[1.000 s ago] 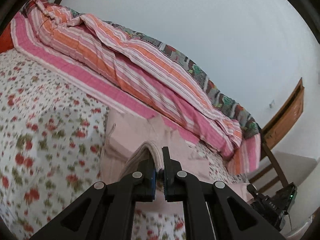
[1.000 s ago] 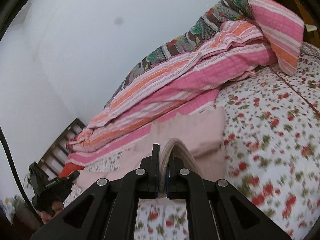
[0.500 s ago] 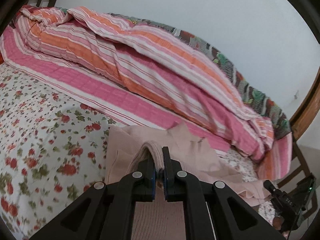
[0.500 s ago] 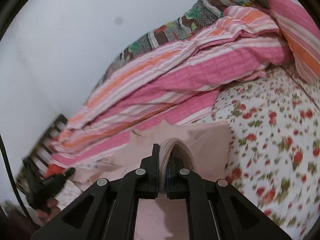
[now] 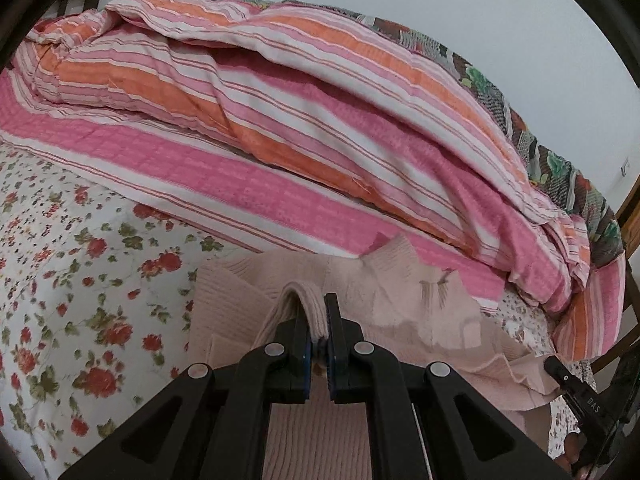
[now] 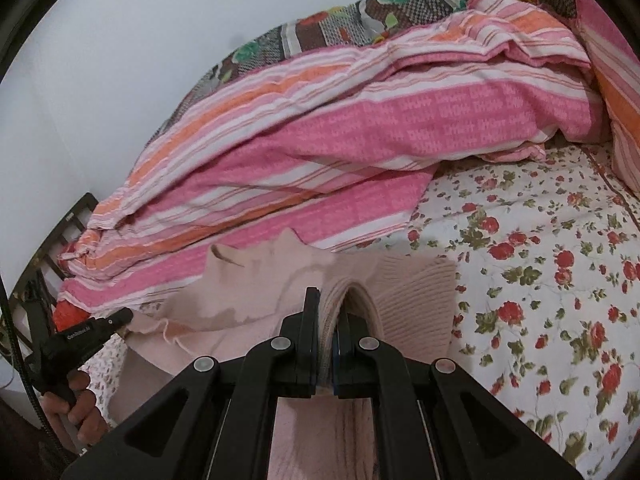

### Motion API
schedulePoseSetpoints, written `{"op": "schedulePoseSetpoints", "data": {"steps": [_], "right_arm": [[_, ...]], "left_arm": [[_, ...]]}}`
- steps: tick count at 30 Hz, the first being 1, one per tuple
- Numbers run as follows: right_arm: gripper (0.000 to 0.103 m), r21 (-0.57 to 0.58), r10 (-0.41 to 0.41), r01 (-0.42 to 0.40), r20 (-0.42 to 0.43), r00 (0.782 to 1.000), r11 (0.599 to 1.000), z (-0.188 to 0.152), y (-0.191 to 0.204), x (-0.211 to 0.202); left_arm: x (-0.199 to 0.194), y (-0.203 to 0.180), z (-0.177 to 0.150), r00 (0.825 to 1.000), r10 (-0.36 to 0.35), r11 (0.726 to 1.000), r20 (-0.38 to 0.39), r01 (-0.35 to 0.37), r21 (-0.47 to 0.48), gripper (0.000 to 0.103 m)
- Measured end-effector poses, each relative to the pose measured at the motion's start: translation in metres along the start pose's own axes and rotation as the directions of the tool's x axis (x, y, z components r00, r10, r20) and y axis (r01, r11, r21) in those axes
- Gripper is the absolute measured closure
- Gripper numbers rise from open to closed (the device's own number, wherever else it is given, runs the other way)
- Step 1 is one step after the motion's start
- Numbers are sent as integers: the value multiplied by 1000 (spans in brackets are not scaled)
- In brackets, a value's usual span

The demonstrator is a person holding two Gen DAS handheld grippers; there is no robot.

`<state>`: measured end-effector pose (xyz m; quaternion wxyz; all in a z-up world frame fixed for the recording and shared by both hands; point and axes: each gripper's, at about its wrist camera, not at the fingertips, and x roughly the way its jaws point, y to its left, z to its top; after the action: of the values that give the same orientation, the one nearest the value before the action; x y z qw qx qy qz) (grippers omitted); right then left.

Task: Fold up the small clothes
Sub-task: 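Lift the hem with both grippers and fold it toward the collar, then open both grippers and release the folded sweater onto the bed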

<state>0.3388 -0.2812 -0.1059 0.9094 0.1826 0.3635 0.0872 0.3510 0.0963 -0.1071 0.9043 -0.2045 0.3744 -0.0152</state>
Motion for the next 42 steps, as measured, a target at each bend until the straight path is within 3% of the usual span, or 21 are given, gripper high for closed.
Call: {"op": "schedulePoseSetpoints", "data": {"steps": [8, 9, 11, 12, 14, 20, 26, 33, 39, 42], "right_arm": [[96, -14, -34, 34, -33, 999, 999, 5, -1, 24], [93, -13, -39, 38, -34, 999, 999, 5, -1, 25], [81, -12, -39, 38, -41, 998, 999, 5, -2, 25], [69, -13, -33, 32, -43, 999, 999, 4, -2, 23], [61, -22, -34, 33, -28, 999, 999, 2, -3, 13], [49, -71, -63, 61, -22, 998, 996, -19, -6, -29], [42, -115, -55, 47, -71, 996, 992, -57, -10, -71], [41, -85, 14, -23, -105, 994, 996, -92, -6, -97], [41, -60, 61, -73, -178, 982, 996, -128, -2, -84], [41, -69, 44, -54, -141, 989, 996, -134, 3, -81]], "left_arm": [[18, 1, 4, 1000, -13, 1000, -23, 13, -2, 96], [19, 2, 4, 999, -18, 1000, -27, 17, -9, 90], [21, 3, 6, 999, -21, 1000, -44, 20, -22, 67], [20, 4, 7, 999, -23, 999, -41, 22, -26, 53], [11, 7, 6, 999, -39, 999, -13, 39, -27, 44], [-22, 11, -9, 997, -74, 997, -17, 74, 22, 42], [-64, 28, -45, 993, -113, 993, -14, 113, 20, 41], [-101, 49, -98, 987, -155, 988, -36, 156, 14, 41], [-96, 59, -130, 971, -222, 975, -86, 219, -45, 41], [-82, 57, -135, 967, -234, 971, -98, 227, -73, 41]]}}
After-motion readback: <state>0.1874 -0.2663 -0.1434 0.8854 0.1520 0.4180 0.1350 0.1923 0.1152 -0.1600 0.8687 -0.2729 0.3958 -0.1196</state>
